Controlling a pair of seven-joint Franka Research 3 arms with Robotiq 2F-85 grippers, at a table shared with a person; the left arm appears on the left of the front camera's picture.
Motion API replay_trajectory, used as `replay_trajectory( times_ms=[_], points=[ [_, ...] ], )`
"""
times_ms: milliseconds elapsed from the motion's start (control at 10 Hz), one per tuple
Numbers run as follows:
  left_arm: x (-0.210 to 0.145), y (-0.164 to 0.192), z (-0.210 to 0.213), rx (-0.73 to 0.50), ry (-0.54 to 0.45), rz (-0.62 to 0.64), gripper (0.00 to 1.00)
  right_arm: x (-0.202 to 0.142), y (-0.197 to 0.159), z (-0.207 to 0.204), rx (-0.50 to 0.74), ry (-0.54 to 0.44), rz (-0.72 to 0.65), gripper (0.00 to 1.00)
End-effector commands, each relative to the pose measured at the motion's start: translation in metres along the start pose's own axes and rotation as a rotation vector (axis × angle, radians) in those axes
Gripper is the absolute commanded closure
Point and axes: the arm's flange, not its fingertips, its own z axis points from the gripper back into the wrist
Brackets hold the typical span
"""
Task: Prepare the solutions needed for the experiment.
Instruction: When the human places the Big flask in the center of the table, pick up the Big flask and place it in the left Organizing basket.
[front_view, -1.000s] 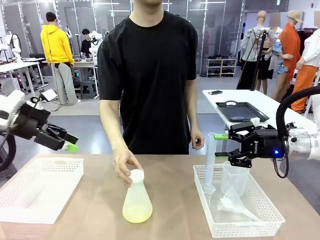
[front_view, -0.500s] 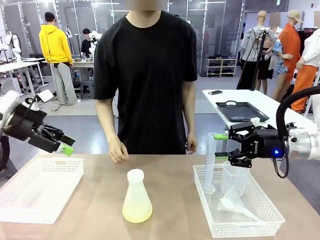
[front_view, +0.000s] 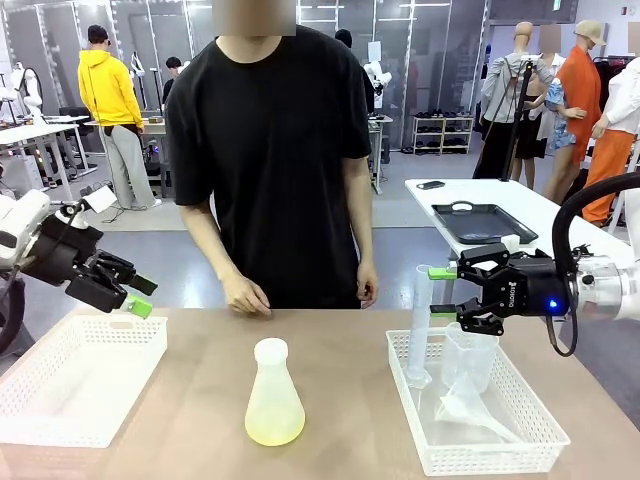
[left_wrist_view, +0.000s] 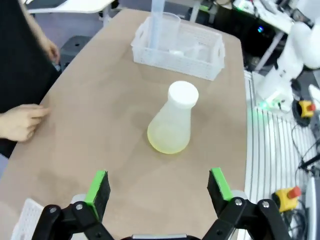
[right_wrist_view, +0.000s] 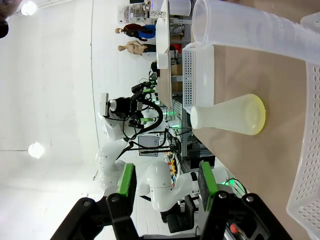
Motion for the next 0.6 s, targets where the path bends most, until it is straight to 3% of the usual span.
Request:
replay_trajectory(
  times_ms=[0,500],
  points=[
    [0.001,0.027,-0.02,-0.085,0.024,-0.107,0.0,0.0,0.001,0.0,0.013,-0.003,-0.001,0.36],
    [-0.02,0.054,-0.051,-0.262,-0.127,-0.145,0.0,0.0,0.001,0.0,0.013,-0.003,-0.001,0.36]
  ],
)
